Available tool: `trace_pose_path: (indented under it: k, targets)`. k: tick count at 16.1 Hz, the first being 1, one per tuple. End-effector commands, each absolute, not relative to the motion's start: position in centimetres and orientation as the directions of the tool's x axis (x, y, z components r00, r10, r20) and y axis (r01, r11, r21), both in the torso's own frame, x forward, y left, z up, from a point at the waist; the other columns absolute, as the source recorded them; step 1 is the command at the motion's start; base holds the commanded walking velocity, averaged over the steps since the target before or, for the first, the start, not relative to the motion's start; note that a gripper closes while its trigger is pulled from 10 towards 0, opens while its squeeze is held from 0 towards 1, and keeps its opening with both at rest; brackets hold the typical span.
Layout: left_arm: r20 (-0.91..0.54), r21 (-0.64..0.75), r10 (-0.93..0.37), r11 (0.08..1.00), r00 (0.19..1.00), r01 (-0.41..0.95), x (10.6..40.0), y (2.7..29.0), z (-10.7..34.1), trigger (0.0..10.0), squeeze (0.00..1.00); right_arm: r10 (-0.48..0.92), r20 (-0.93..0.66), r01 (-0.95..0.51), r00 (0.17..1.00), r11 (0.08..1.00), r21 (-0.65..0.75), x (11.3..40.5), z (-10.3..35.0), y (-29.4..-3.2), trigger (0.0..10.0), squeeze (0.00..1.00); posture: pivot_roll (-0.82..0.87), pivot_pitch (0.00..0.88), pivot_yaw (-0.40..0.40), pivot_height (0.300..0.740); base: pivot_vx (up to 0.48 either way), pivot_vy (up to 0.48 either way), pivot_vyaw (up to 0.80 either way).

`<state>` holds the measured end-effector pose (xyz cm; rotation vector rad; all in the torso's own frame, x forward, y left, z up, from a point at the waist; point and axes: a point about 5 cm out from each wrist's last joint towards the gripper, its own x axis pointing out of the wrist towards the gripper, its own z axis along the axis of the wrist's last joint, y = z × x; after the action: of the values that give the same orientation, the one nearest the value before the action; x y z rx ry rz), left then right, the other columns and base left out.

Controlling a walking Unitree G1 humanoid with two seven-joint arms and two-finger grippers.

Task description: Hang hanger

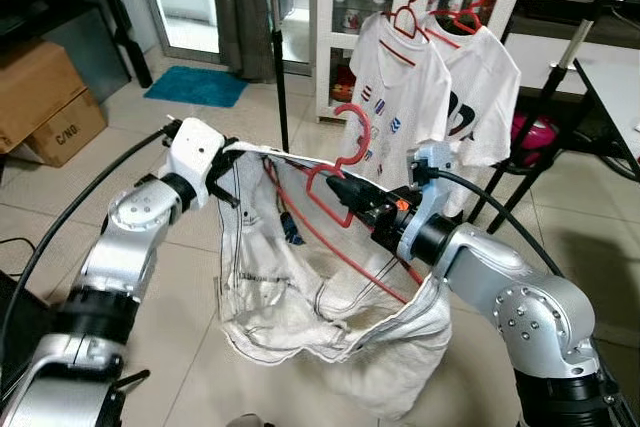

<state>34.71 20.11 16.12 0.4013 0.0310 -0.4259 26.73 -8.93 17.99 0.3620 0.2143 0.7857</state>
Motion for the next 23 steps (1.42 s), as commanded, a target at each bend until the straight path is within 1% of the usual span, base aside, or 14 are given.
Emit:
trace_pose_path:
  k: [1, 4, 6, 7, 11, 12, 14, 15, 16, 17, 18, 20, 22, 23]
  targets:
    - [-0.082, 0.39, -0.204, 0.894, 0.976, 0.22, 35.0, 24.5, 17.4, 0.0, 0.0, 0.664, -0.017, -0.617, 0.747, 0.703, 0.354, 26.8, 18.9, -10.6, 0.0, 0.0, -0.06, 0.0, 0.011, 0.74, 0.0, 0.0, 0.0]
    - [-0.077, 0.385, -0.256, 0.884, 0.964, 0.266, 35.0, 24.1, 17.5, 0.0, 0.0, 0.657, -0.017, -0.61, 0.753, 0.709, 0.354, 27.0, 18.8, -10.7, 0.0, 0.0, -0.06, 0.0, 0.011, 0.74, 0.0, 0.0, 0.0]
    - [-0.088, 0.37, -0.386, 0.843, 0.918, 0.39, 34.2, 21.9, 16.7, 0.0, 0.0, 0.646, -0.017, -0.599, 0.763, 0.717, 0.356, 27.2, 18.8, -10.8, 0.0, 0.0, -0.06, 0.0, 0.015, 0.74, 0.0, 0.0, 0.0]
    - [-0.102, 0.383, -0.409, 0.825, 0.907, 0.416, 33.5, 21.1, 16.1, 0.0, 0.0, 0.63, -0.019, -0.582, 0.776, 0.729, 0.361, 27.3, 18.8, -11.0, 0.0, 0.0, -0.06, 0.0, 0.019, 0.74, 0.0, 0.0, 0.0]
    - [-0.077, 0.419, -0.383, 0.825, 0.92, 0.379, 31.7, 20.0, 15.0, 0.0, 0.0, 0.583, -0.03, -0.532, 0.812, 0.759, 0.374, 27.9, 18.6, -11.5, 0.0, 0.0, -0.05, 0.0, 0.017, 0.74, 0.0, 0.0, 0.0]
    - [-0.097, 0.42, -0.391, 0.817, 0.915, 0.394, 31.4, 19.8, 14.6, 0.0, 0.0, 0.579, -0.028, -0.527, 0.815, 0.76, 0.379, 28.0, 18.6, -11.5, 0.0, 0.0, -0.04, 0.0, 0.01, 0.74, 0.0, 0.0, 0.0]
    - [-0.223, 0.414, -0.393, 0.791, 0.892, 0.451, 30.5, 19.6, 12.0, 0.0, 0.0, 0.584, -0.004, -0.536, 0.812, 0.748, 0.392, 28.3, 19.0, -11.2, 0.0, 0.0, -0.04, 0.0, 0.006, 0.74, 0.0, 0.0, 0.0]
    - [-0.272, 0.435, -0.355, 0.784, 0.895, 0.443, 30.6, 20.2, 10.9, 3.8, 0.0, 0.601, 0.023, -0.559, 0.799, 0.728, 0.398, 28.2, 19.5, -11.0, 0.0, 0.0, -0.04, 0.0, 0.008, 0.74, 0.0, 0.0, 0.0]
    - [-0.282, 0.447, -0.314, 0.793, 0.907, 0.414, 30.9, 20.9, 10.7, 10.0, 0.0, 0.613, 0.038, -0.575, 0.789, 0.715, 0.397, 28.1, 19.7, -10.9, 0.0, 0.0, -0.05, 0.0, 0.011, 0.74, 0.0, 0.0, 0.0]
    - [-0.272, 0.429, -0.318, 0.805, 0.908, 0.411, 31.1, 21.4, 11.1, 10.0, 0.26, 0.613, 0.04, -0.576, 0.789, 0.715, 0.397, 28.0, 19.7, -10.9, 0.0, 0.0, -0.05, 0.0, 0.017, 0.74, 0.0, 0.0, 0.0]
    - [-0.272, 0.406, -0.349, 0.803, 0.897, 0.436, 31.1, 21.5, 11.4, 10.0, 1.0, 0.608, 0.04, -0.57, 0.793, 0.719, 0.398, 28.0, 19.7, -11.0, 0.0, 0.0, -0.05, 0.0, 0.017, 0.74, 0.0, 0.0, 0.0]
    - [-0.303, 0.354, -0.442, 0.77, 0.844, 0.531, 30.5, 21.2, 11.5, 10.0, 1.0, 0.599, 0.041, -0.563, 0.799, 0.723, 0.4, 28.0, 19.6, -11.0, 0.0, 0.0, -0.05, 0.0, 0.023, 0.74, 0.0, 0.0, 0.0]
    - [-0.376, 0.253, -0.62, 0.647, 0.689, 0.719, 28.4, 21.1, 11.7, 10.0, 1.0, 0.598, 0.045, -0.563, 0.8, 0.724, 0.398, 28.0, 19.6, -11.1, 0.0, 0.0, -0.05, 0.0, 0.024, 0.74, 0.0, 0.0, 0.0]
    - [-0.379, 0.233, -0.648, 0.624, 0.66, 0.746, 28.0, 21.4, 12.1, 10.0, 1.0, 0.6, 0.045, -0.565, 0.799, 0.723, 0.397, 28.0, 19.6, -11.1, 0.0, 0.0, -0.05, 0.0, 0.024, 0.74, 0.0, 0.0, 0.0]
